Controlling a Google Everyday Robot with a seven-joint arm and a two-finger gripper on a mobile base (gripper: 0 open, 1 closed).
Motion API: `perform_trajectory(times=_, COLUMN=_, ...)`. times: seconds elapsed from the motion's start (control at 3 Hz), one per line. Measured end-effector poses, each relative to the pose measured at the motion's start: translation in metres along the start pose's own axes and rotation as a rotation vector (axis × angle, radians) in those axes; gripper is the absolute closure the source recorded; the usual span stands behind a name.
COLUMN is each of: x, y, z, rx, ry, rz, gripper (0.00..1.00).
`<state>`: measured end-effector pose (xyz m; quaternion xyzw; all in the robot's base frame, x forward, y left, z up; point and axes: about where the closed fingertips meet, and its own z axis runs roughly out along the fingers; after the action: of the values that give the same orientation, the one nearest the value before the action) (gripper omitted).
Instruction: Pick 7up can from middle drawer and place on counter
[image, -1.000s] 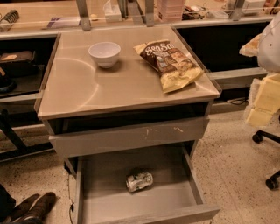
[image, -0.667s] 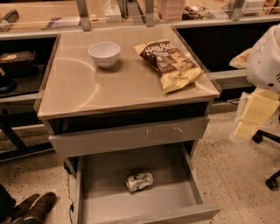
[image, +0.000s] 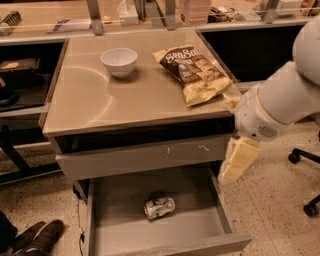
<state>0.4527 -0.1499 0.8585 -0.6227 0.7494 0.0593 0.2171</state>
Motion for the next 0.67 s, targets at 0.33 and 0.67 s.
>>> perform_trajectory(times=0.33, x=-0.0029, y=0.0128, z=0.0456, rx=-0.096, ry=-0.035, rz=0.016, gripper=0.0)
perform_trajectory(times=0.67, x=-0.0019, y=0.0134, z=0.0481, rx=-0.102, ry=-0.036, rz=0.019, gripper=0.0)
